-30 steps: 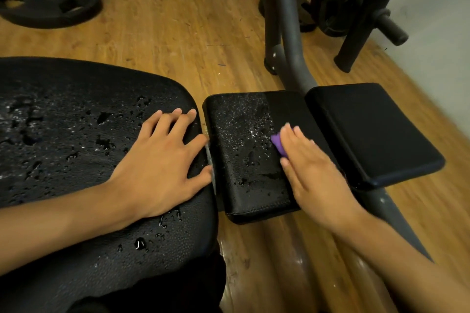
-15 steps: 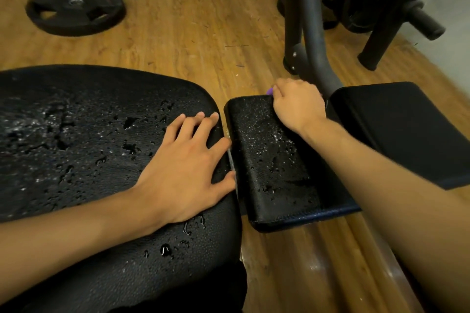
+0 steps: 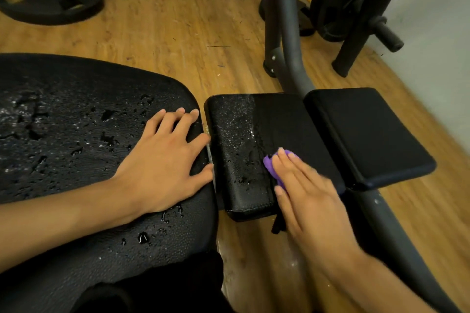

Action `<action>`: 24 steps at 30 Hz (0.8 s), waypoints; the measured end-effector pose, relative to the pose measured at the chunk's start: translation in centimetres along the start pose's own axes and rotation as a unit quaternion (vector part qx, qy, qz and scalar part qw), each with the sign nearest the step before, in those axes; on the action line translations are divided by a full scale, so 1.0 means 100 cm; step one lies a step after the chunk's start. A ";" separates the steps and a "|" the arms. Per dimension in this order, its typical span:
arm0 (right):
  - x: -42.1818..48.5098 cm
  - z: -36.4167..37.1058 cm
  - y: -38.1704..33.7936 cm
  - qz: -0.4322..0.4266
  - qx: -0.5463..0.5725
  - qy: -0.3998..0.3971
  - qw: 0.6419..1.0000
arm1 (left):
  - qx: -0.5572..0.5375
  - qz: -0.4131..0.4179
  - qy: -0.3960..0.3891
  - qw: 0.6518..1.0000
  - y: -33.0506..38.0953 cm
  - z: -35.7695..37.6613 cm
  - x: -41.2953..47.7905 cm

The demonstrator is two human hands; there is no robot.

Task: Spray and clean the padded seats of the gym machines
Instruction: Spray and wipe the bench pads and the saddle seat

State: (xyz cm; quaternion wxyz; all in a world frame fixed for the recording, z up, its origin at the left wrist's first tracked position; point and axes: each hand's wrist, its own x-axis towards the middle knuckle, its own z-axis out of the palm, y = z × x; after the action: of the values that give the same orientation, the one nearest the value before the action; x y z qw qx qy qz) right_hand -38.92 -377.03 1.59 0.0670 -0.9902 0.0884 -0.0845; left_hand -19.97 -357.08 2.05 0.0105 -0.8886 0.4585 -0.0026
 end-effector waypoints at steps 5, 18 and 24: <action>0.095 0.016 0.014 0.004 -0.008 -0.030 0.999 | -0.004 0.000 -0.001 1.000 0.000 0.002 0.001; 0.173 0.030 0.006 0.071 0.036 0.018 0.997 | -0.006 -0.001 -0.009 1.000 -0.001 -0.002 0.000; 0.041 0.012 -0.019 0.054 0.030 0.018 0.998 | -0.010 0.000 -0.008 1.000 0.000 -0.003 -0.001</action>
State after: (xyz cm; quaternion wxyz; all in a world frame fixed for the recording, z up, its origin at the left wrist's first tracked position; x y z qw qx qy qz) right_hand -34.41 -375.81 1.32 0.0997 -0.9798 0.1407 -0.1011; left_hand -20.04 -357.02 2.30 0.0053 -0.8888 0.4582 0.0087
